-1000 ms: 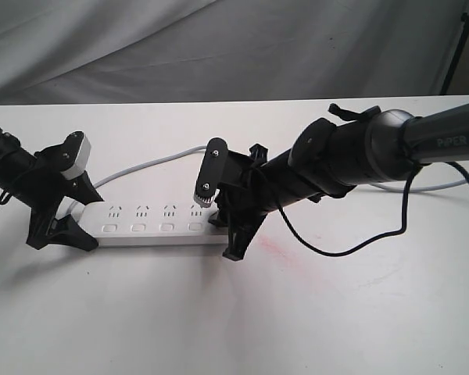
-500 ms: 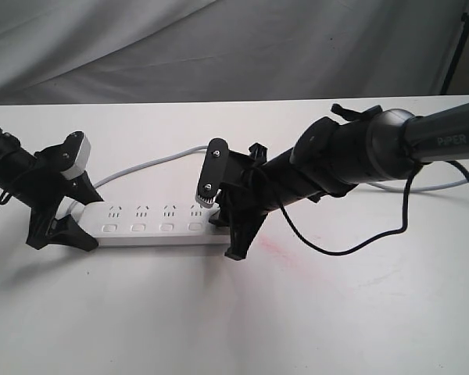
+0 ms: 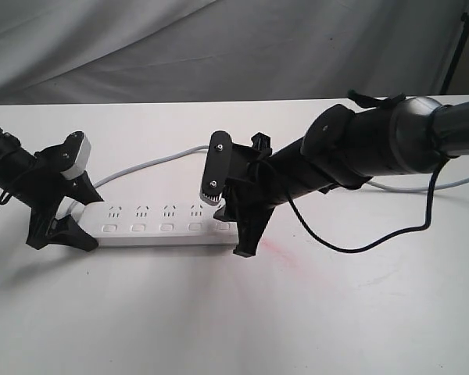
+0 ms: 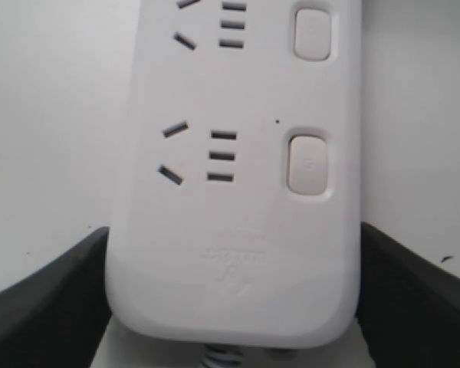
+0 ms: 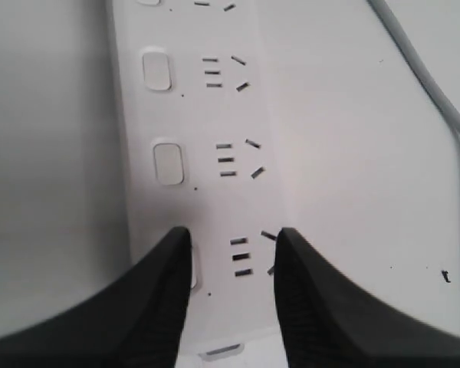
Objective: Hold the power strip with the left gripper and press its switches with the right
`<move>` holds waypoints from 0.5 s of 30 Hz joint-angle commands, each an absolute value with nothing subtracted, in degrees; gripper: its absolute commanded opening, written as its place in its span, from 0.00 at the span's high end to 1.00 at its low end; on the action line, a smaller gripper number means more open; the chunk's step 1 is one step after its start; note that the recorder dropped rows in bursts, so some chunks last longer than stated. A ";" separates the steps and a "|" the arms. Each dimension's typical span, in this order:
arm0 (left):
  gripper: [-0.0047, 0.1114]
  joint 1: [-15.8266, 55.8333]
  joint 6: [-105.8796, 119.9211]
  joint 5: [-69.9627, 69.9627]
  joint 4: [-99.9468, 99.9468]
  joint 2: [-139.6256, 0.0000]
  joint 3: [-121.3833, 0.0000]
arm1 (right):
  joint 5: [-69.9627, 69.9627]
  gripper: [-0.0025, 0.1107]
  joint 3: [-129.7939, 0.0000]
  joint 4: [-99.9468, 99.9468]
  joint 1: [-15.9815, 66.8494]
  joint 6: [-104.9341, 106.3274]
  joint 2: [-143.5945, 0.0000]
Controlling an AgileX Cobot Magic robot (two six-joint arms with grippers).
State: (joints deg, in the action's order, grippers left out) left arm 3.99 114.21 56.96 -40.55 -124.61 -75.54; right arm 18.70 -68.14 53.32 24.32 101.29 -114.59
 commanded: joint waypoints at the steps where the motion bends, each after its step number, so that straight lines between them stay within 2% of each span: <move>1: 0.40 4.10 114.11 56.94 -40.03 -124.58 -75.63 | 19.89 0.69 -67.76 53.08 23.97 101.44 -113.74; 5: 0.40 4.10 114.11 56.94 -40.03 -124.58 -75.63 | 22.44 0.79 -67.76 53.08 23.97 100.66 -111.11; 10: 0.40 4.10 114.11 56.94 -40.03 -124.58 -75.63 | 22.58 0.98 -66.73 53.08 23.97 97.99 -104.47; 15: 0.40 4.10 114.11 56.94 -40.03 -124.58 -75.63 | 18.76 0.98 -59.81 53.47 23.87 97.05 -94.70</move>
State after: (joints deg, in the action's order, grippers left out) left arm 3.99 114.21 56.96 -40.55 -124.61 -75.54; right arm 20.37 -63.41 53.25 24.22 97.90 -99.62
